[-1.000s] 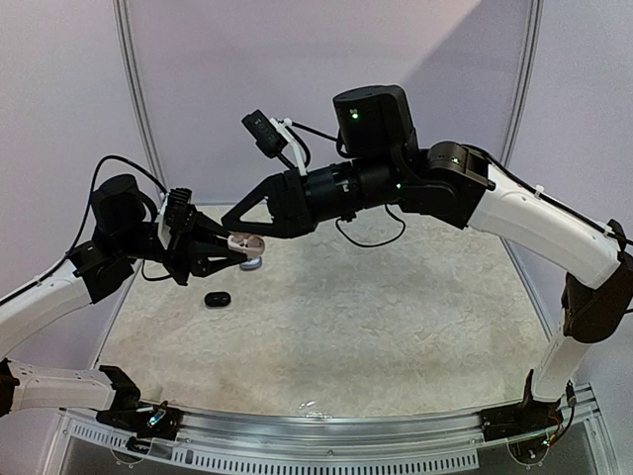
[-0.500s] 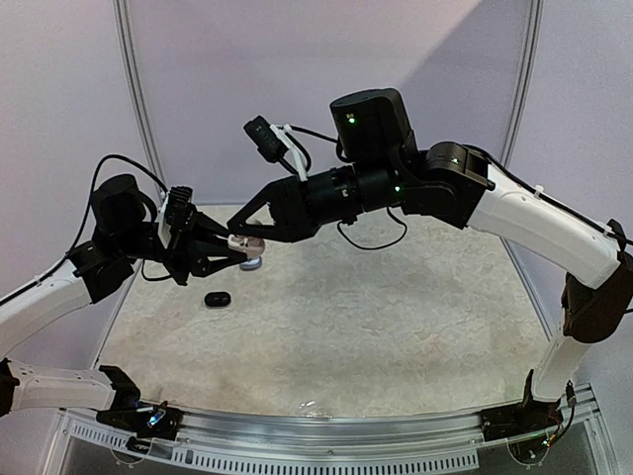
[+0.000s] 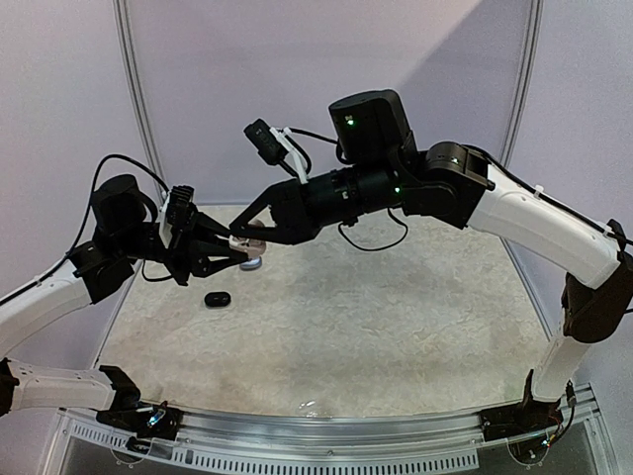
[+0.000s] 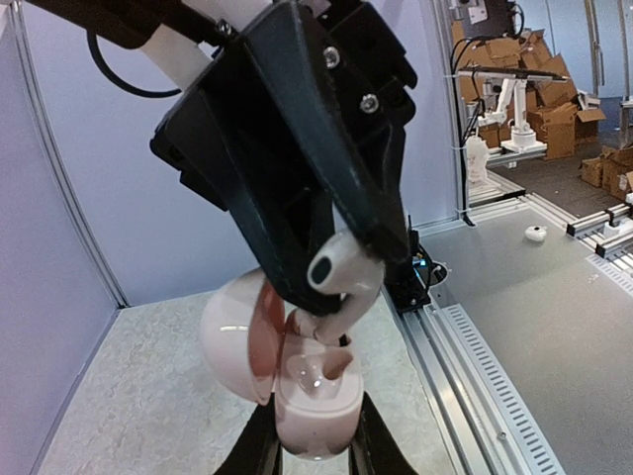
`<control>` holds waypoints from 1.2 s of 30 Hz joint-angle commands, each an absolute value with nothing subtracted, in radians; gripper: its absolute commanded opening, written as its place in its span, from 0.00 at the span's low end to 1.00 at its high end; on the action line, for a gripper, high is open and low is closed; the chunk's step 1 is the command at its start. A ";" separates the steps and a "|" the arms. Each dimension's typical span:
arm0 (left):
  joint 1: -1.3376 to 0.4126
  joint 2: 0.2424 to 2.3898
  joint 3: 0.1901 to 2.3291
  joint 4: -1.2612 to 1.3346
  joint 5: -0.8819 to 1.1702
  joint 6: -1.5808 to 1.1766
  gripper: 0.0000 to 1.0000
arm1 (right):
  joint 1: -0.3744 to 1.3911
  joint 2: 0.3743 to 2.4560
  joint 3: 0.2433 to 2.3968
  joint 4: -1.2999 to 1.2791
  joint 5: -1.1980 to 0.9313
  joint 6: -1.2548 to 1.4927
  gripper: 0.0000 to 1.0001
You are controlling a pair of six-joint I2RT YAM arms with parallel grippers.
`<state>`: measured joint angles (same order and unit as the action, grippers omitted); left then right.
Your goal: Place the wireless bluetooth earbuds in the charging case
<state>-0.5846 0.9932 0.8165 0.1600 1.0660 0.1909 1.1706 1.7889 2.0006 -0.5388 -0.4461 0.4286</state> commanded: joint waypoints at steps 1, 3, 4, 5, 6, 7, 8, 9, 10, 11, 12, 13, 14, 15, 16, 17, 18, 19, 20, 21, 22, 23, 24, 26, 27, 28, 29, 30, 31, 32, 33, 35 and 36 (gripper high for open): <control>-0.602 0.983 0.831 0.172 1.066 0.180 0.00 | 1.174 1.805 1.989 -0.571 -0.420 0.405 0.00; -0.604 0.983 0.831 0.175 1.065 0.178 0.00 | 1.173 1.813 1.993 -0.567 -0.427 0.404 0.01; -0.604 0.983 0.831 0.175 1.063 0.178 0.00 | 1.173 1.817 1.993 -0.566 -0.427 0.404 0.01; -0.605 0.984 0.831 0.175 1.063 0.178 0.00 | 1.173 1.820 1.994 -0.568 -0.425 0.404 0.01; -0.606 0.983 0.831 0.174 1.063 0.178 0.00 | 1.172 1.821 1.993 -0.568 -0.420 0.401 0.01; -0.606 0.983 0.830 0.175 1.063 0.176 0.00 | 1.173 1.821 1.994 -0.568 -0.418 0.399 0.01; -0.607 0.983 0.830 0.175 1.064 0.176 0.00 | 1.172 1.820 1.993 -0.565 -0.418 0.398 0.01; -0.607 0.983 0.830 0.175 1.064 0.176 0.00 | 1.172 1.819 1.994 -0.563 -0.419 0.397 0.01; -0.609 0.983 0.829 0.174 1.063 0.175 0.00 | 1.173 1.819 1.994 -0.558 -0.423 0.396 0.01; -0.609 0.983 0.828 0.175 1.062 0.175 0.00 | 1.172 1.822 1.994 -0.553 -0.430 0.397 0.01; -0.609 0.983 0.830 0.174 1.061 0.176 0.00 | 1.172 1.823 1.994 -0.550 -0.436 0.399 0.01; -0.609 0.983 0.830 0.175 1.060 0.176 0.00 | 1.173 1.826 1.994 -0.547 -0.443 0.401 0.01; -0.610 0.983 0.830 0.174 1.059 0.176 0.00 | 1.172 1.829 1.994 -0.545 -0.449 0.403 0.01; -0.610 0.983 0.830 0.175 1.057 0.176 0.00 | 1.172 1.832 1.994 -0.546 -0.453 0.404 0.01; -0.610 0.983 0.830 0.174 1.058 0.176 0.00 | 1.172 1.835 1.994 -0.547 -0.455 0.405 0.01; -0.611 0.984 0.830 0.174 1.058 0.176 0.00 | 1.172 1.836 1.992 -0.549 -0.456 0.405 0.01; -0.611 0.983 0.830 0.175 1.057 0.178 0.00 | 1.172 1.837 1.991 -0.552 -0.457 0.404 0.01; -0.611 0.983 0.830 0.174 1.057 0.178 0.00 | 1.172 1.838 1.990 -0.556 -0.456 0.406 0.01; -0.611 0.983 0.830 0.175 1.057 0.178 0.00 | 1.171 1.839 1.991 -0.563 -0.455 0.405 0.01; -0.611 0.982 0.830 0.175 1.058 0.178 0.00 | 1.171 1.839 1.989 -0.569 -0.453 0.404 0.01; -0.611 0.982 0.829 0.175 1.058 0.178 0.00 | 1.169 1.839 1.987 -0.576 -0.450 0.403 0.01; -0.611 0.981 0.828 0.174 1.057 0.178 0.00 | 1.168 1.837 1.983 -0.577 -0.450 0.403 0.01; -0.611 0.981 0.828 0.175 1.058 0.177 0.00 | 1.166 1.833 1.975 -0.576 -0.451 0.405 0.01; -0.611 0.980 0.827 0.175 1.056 0.172 0.00 | 1.160 1.821 1.955 -0.572 -0.453 0.413 0.01; -0.610 0.979 0.827 0.175 1.058 0.170 0.00 | 1.156 1.815 1.946 -0.568 -0.456 0.417 0.01; -0.610 0.979 0.827 0.175 1.059 0.171 0.00 | 1.154 1.810 1.941 -0.566 -0.461 0.423 0.00; -0.610 0.977 0.826 0.176 1.061 0.172 0.00 | 1.153 1.804 1.937 -0.565 -0.470 0.427 0.00; -0.611 0.977 0.825 0.176 1.062 0.173 0.00 | 1.151 1.802 1.937 -0.567 -0.477 0.428 0.00; -0.610 0.978 0.826 0.176 1.063 0.172 0.00 | 1.151 1.800 1.937 -0.572 -0.483 0.429 0.00; -0.611 0.979 0.827 0.176 1.063 0.173 0.00 | 1.150 1.801 1.937 -0.576 -0.488 0.429 0.00; -0.611 0.979 0.827 0.176 1.064 0.174 0.00 | 1.149 1.800 1.939 -0.581 -0.492 0.428 0.00; -0.610 0.980 0.827 0.177 1.068 0.177 0.00 | 1.149 1.800 1.939 -0.585 -0.507 0.426 0.00; -0.610 0.981 0.827 0.177 1.071 0.178 0.00 | 1.149 1.799 1.940 -0.587 -0.510 0.426 0.00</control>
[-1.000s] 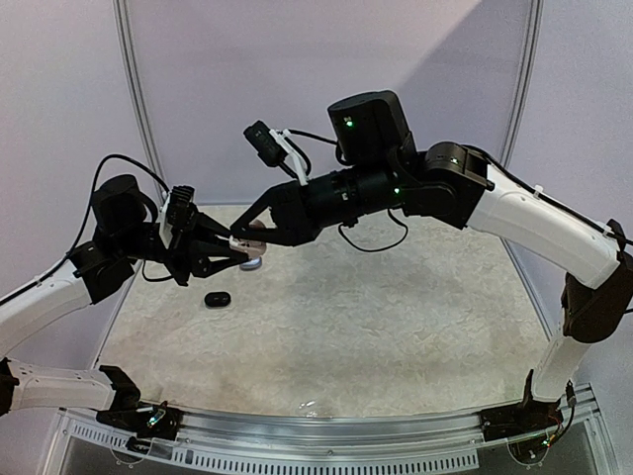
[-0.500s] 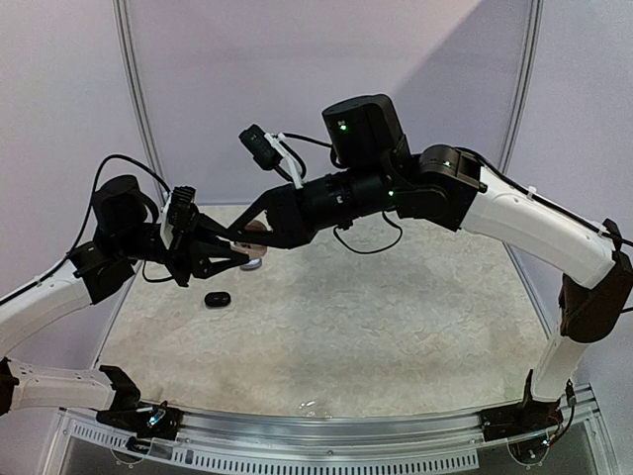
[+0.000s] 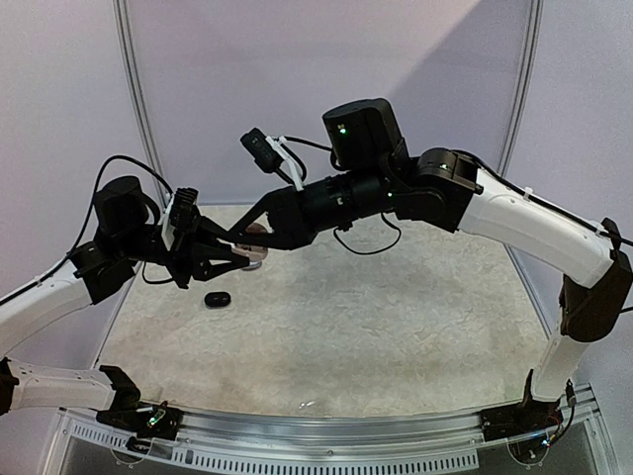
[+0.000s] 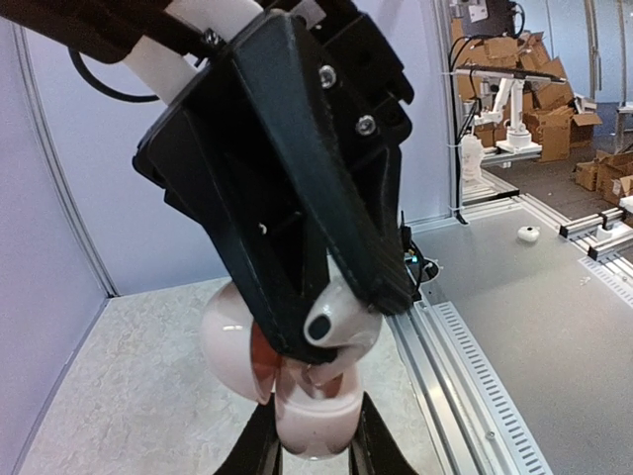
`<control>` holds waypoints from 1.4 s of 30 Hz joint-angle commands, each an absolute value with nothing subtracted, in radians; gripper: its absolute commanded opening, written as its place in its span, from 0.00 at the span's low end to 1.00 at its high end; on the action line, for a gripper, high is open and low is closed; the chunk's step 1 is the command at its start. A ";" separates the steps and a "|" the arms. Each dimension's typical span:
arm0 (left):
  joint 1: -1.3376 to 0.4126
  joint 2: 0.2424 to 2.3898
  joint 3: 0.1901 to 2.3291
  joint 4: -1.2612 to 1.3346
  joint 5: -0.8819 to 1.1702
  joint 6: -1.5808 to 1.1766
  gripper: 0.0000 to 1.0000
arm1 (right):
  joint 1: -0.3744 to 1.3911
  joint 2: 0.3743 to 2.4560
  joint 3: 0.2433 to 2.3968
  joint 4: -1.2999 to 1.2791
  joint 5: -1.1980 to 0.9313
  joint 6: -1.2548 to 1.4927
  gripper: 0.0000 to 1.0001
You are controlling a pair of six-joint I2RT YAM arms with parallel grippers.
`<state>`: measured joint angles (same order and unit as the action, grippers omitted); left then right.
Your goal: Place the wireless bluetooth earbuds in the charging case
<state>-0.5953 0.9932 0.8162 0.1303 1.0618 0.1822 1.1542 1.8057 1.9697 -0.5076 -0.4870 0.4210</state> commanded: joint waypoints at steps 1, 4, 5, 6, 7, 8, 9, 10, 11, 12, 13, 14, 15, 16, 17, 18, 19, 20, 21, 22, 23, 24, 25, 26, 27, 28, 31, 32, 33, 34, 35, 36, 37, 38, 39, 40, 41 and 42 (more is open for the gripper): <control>-0.610 0.982 0.827 0.176 1.072 0.180 0.00 | 1.150 1.799 1.939 -0.591 -0.512 0.425 0.00; -0.611 0.982 0.825 0.173 1.076 0.187 0.00 | 1.149 1.793 1.938 -0.606 -0.511 0.424 0.00; -0.611 0.983 0.825 0.173 1.077 0.188 0.00 | 1.149 1.792 1.938 -0.607 -0.514 0.425 0.00; -0.611 0.983 0.825 0.173 1.076 0.190 0.00 | 1.147 1.791 1.939 -0.609 -0.516 0.424 0.00; -0.611 0.984 0.825 0.173 1.077 0.190 0.00 | 1.147 1.789 1.940 -0.611 -0.520 0.425 0.00; -0.610 0.983 0.825 0.173 1.077 0.192 0.00 | 1.146 1.788 1.940 -0.613 -0.524 0.425 0.00; -0.610 0.983 0.825 0.173 1.077 0.193 0.00 | 1.146 1.787 1.940 -0.618 -0.526 0.424 0.00; -0.610 0.983 0.825 0.173 1.076 0.196 0.00 | 1.145 1.786 1.940 -0.621 -0.526 0.423 0.00; -0.611 0.984 0.825 0.173 1.077 0.198 0.00 | 1.145 1.784 1.938 -0.625 -0.526 0.423 0.00; -0.610 0.983 0.826 0.173 1.078 0.196 0.00 | 1.145 1.782 1.937 -0.627 -0.523 0.421 0.00; -0.610 0.984 0.827 0.173 1.077 0.196 0.00 | 1.144 1.780 1.937 -0.629 -0.524 0.421 0.00; -0.610 0.983 0.827 0.173 1.080 0.197 0.00 | 1.143 1.779 1.936 -0.630 -0.526 0.420 0.00; -0.610 0.983 0.827 0.174 1.080 0.197 0.00 | 1.142 1.779 1.936 -0.631 -0.524 0.420 0.00; -0.610 0.984 0.828 0.176 1.080 0.197 0.00 | 1.142 1.779 1.936 -0.629 -0.522 0.420 0.00; -0.610 0.983 0.829 0.177 1.080 0.197 0.00 | 1.143 1.780 1.937 -0.627 -0.522 0.420 0.00; -0.611 0.983 0.828 0.181 1.080 0.196 0.00 | 1.142 1.782 1.937 -0.623 -0.523 0.419 0.00; -0.611 0.985 0.828 0.184 1.081 0.196 0.00 | 1.143 1.785 1.937 -0.619 -0.525 0.420 0.00; -0.611 0.985 0.828 0.187 1.081 0.195 0.00 | 1.143 1.788 1.939 -0.620 -0.527 0.420 0.00; -0.611 0.985 0.830 0.188 1.082 0.195 0.00 | 1.141 1.793 1.941 -0.623 -0.528 0.420 0.00; -0.611 0.983 0.830 0.187 1.083 0.194 0.00 | 1.139 1.795 1.940 -0.628 -0.527 0.420 0.00; -0.611 0.981 0.829 0.186 1.083 0.194 0.00 | 1.137 1.796 1.939 -0.636 -0.522 0.418 0.00; -0.611 0.979 0.828 0.185 1.083 0.194 0.00 | 1.134 1.794 1.937 -0.643 -0.513 0.417 0.00; -0.611 0.978 0.829 0.184 1.085 0.193 0.00 | 1.132 1.793 1.933 -0.648 -0.501 0.417 0.02; -0.611 0.977 0.828 0.185 1.087 0.188 0.00 | 1.129 1.791 1.932 -0.650 -0.485 0.419 0.04; -0.612 0.978 0.828 0.189 1.088 0.182 0.00 | 1.127 1.789 1.933 -0.651 -0.476 0.421 0.05; -0.612 0.979 0.828 0.193 1.087 0.173 0.00 | 1.125 1.790 1.934 -0.648 -0.471 0.422 0.05; -0.613 0.979 0.828 0.207 1.086 0.144 0.00 | 1.120 1.797 1.938 -0.645 -0.463 0.422 0.08; -0.614 0.978 0.828 0.210 1.088 0.137 0.00 | 1.119 1.798 1.937 -0.647 -0.463 0.421 0.08; -0.614 0.977 0.828 0.211 1.091 0.133 0.00 | 1.119 1.800 1.937 -0.648 -0.463 0.420 0.09; -0.614 0.976 0.827 0.212 1.091 0.129 0.00 | 1.118 1.801 1.937 -0.650 -0.464 0.423 0.09; -0.614 0.974 0.827 0.214 1.092 0.126 0.00 | 1.118 1.802 1.936 -0.652 -0.465 0.423 0.10; -0.614 0.974 0.827 0.215 1.092 0.123 0.00 | 1.118 1.803 1.936 -0.657 -0.463 0.423 0.10; -0.614 0.976 0.827 0.218 1.090 0.117 0.00 | 1.117 1.804 1.935 -0.660 -0.460 0.422 0.10; -0.614 0.976 0.827 0.224 1.089 0.110 0.00 | 1.116 1.803 1.933 -0.662 -0.456 0.422 0.10; -0.614 0.977 0.827 0.229 1.088 0.099 0.00 | 1.114 1.802 1.931 -0.660 -0.451 0.421 0.10; -0.614 0.978 0.826 0.236 1.090 0.086 0.00 | 1.112 1.801 1.929 -0.660 -0.447 0.422 0.11; -0.614 0.979 0.825 0.243 1.092 0.073 0.00 | 1.109 1.800 1.926 -0.656 -0.445 0.424 0.12; -0.614 0.979 0.824 0.245 1.093 0.062 0.00 | 1.107 1.799 1.922 -0.652 -0.443 0.426 0.13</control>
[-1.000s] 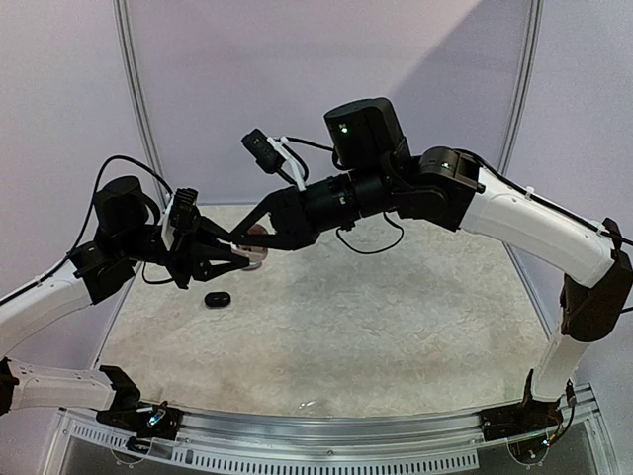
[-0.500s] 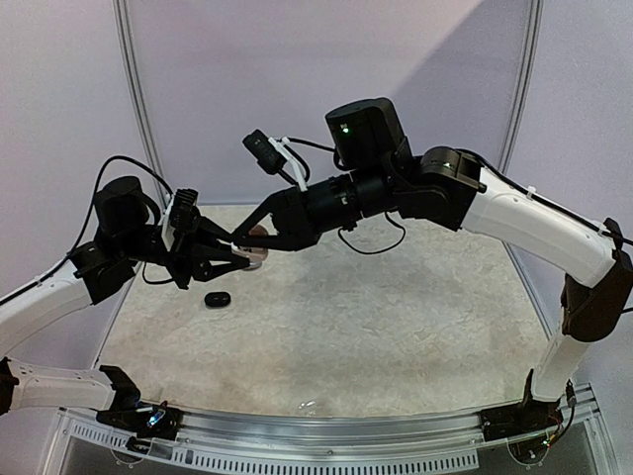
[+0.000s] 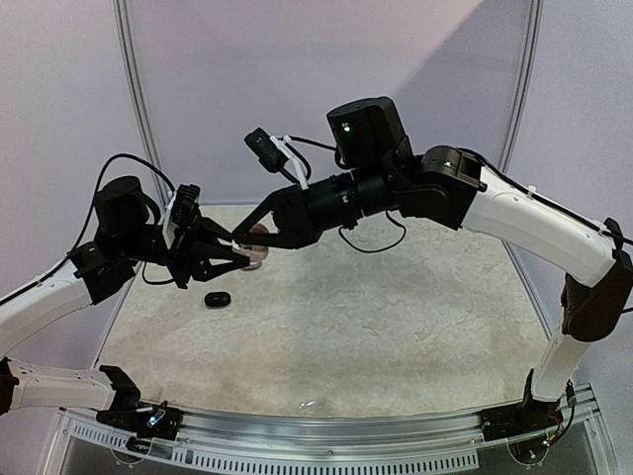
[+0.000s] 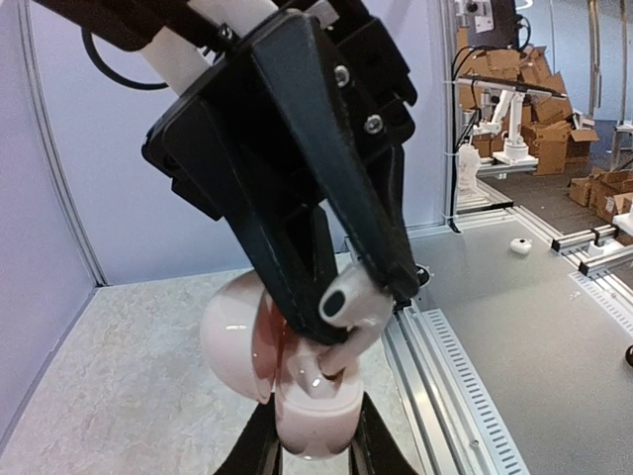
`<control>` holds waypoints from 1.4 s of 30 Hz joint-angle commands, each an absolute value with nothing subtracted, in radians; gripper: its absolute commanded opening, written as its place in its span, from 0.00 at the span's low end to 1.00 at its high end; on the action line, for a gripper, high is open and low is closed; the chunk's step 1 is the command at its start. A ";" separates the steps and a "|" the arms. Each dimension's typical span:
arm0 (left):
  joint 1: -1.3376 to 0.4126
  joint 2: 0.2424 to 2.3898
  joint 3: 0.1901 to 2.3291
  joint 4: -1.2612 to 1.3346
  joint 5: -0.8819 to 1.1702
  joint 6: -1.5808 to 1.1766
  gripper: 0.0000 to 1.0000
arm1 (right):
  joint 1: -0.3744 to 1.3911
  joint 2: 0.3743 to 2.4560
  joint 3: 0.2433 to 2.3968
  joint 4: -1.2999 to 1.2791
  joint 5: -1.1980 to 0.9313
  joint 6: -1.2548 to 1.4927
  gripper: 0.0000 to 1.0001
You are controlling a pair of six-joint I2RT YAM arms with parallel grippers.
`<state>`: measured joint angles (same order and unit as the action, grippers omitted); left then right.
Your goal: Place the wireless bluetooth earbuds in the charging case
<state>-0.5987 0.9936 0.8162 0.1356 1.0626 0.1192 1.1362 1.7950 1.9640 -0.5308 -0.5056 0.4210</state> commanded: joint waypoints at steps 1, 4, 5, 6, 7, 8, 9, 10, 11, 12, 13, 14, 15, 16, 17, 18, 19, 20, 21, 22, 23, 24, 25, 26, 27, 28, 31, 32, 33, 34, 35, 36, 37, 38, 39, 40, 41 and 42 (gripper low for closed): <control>-0.614 0.979 0.824 0.246 1.094 0.057 0.00 | 1.105 1.799 1.921 -0.648 -0.440 0.429 0.13; -0.615 0.975 0.822 0.242 1.091 0.046 0.00 | 1.097 1.799 1.915 -0.646 -0.424 0.438 0.13; -0.615 0.972 0.822 0.241 1.090 0.041 0.00 | 1.095 1.801 1.916 -0.643 -0.421 0.443 0.13; -0.615 0.973 0.823 0.241 1.091 0.035 0.00 | 1.094 1.801 1.916 -0.641 -0.418 0.447 0.14; -0.615 0.973 0.823 0.242 1.090 0.031 0.00 | 1.092 1.801 1.915 -0.640 -0.414 0.448 0.14; -0.615 0.972 0.822 0.242 1.090 0.030 0.00 | 1.091 1.801 1.916 -0.641 -0.408 0.449 0.16; -0.615 0.971 0.822 0.241 1.089 0.029 0.00 | 1.089 1.800 1.915 -0.642 -0.404 0.450 0.17; -0.615 0.971 0.821 0.241 1.090 0.028 0.00 | 1.087 1.799 1.912 -0.640 -0.401 0.452 0.17; -0.615 0.971 0.821 0.242 1.091 0.027 0.00 | 1.086 1.797 1.912 -0.639 -0.398 0.453 0.17; -0.616 0.972 0.821 0.241 1.089 0.026 0.00 | 1.084 1.796 1.911 -0.637 -0.394 0.455 0.17; -0.617 0.971 0.821 0.241 1.089 0.025 0.00 | 1.082 1.796 1.911 -0.638 -0.388 0.459 0.17; -0.617 0.971 0.821 0.241 1.090 0.024 0.00 | 1.082 1.794 1.910 -0.641 -0.380 0.460 0.17; -0.617 0.972 0.821 0.241 1.091 0.023 0.00 | 1.080 1.792 1.910 -0.642 -0.372 0.462 0.17; -0.617 0.970 0.821 0.241 1.091 0.022 0.00 | 1.077 1.792 1.908 -0.643 -0.368 0.464 0.17; -0.617 0.970 0.821 0.241 1.091 0.020 0.00 | 1.076 1.790 1.907 -0.639 -0.367 0.466 0.17; -0.617 0.969 0.820 0.240 1.090 0.020 0.00 | 1.075 1.790 1.905 -0.635 -0.368 0.468 0.17; -0.618 0.969 0.819 0.240 1.089 0.020 0.00 | 1.075 1.789 1.904 -0.631 -0.371 0.469 0.17; -0.618 0.970 0.820 0.239 1.088 0.021 0.00 | 1.076 1.789 1.904 -0.628 -0.374 0.471 0.17; -0.618 0.970 0.819 0.240 1.086 0.020 0.00 | 1.076 1.789 1.905 -0.625 -0.376 0.470 0.17; -0.618 0.970 0.820 0.240 1.085 0.020 0.00 | 1.076 1.790 1.906 -0.623 -0.380 0.467 0.17; -0.618 0.972 0.821 0.241 1.085 0.020 0.00 | 1.076 1.789 1.904 -0.620 -0.383 0.466 0.17; -0.618 0.971 0.821 0.240 1.083 0.019 0.00 | 1.076 1.789 1.906 -0.617 -0.387 0.466 0.17; -0.618 0.971 0.821 0.238 1.081 0.019 0.00 | 1.076 1.789 1.907 -0.610 -0.395 0.466 0.17; -0.618 0.972 0.821 0.237 1.080 0.020 0.00 | 1.077 1.789 1.906 -0.606 -0.402 0.468 0.16; -0.618 0.972 0.821 0.235 1.077 0.021 0.00 | 1.076 1.789 1.908 -0.600 -0.407 0.469 0.15; -0.618 0.973 0.821 0.235 1.076 0.020 0.00 | 1.076 1.790 1.912 -0.600 -0.411 0.469 0.13; -0.619 0.975 0.823 0.223 1.072 0.029 0.00 | 1.076 1.795 1.923 -0.605 -0.428 0.463 0.09; -0.618 0.974 0.825 0.214 1.074 0.036 0.00 | 1.076 1.794 1.924 -0.607 -0.435 0.458 0.08; -0.618 0.975 0.827 0.204 1.078 0.045 0.00 | 1.077 1.792 1.924 -0.611 -0.443 0.454 0.07; -0.618 0.975 0.828 0.192 1.083 0.054 0.00 | 1.076 1.788 1.926 -0.616 -0.448 0.447 0.05; -0.618 0.976 0.828 0.180 1.087 0.064 0.00 | 1.076 1.787 1.930 -0.624 -0.454 0.435 0.04; -0.618 0.977 0.828 0.170 1.092 0.072 0.00 | 1.075 1.787 1.938 -0.634 -0.461 0.430 0.03; -0.618 0.980 0.830 0.161 1.096 0.078 0.00 | 1.076 1.788 1.943 -0.644 -0.466 0.423 0.02; -0.618 0.982 0.831 0.154 1.102 0.083 0.00 | 1.075 1.791 1.952 -0.653 -0.472 0.419 0.01; -0.618 0.984 0.831 0.148 1.108 0.086 0.00 | 1.076 1.796 1.965 -0.659 -0.483 0.414 0.00; -0.618 0.988 0.833 0.141 1.114 0.092 0.00 | 1.076 1.800 1.972 -0.666 -0.489 0.409 0.00; -0.618 0.988 0.835 0.129 1.122 0.106 0.00 | 1.077 1.802 1.978 -0.672 -0.495 0.405 0.00; -0.618 0.990 0.837 0.108 1.130 0.124 0.00 | 1.076 1.802 1.983 -0.675 -0.501 0.399 0.00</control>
<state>-0.5987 0.9947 0.8055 0.1192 1.0504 0.0566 1.0981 1.7805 1.9556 -0.5777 -0.5049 0.4339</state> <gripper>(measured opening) 0.204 0.126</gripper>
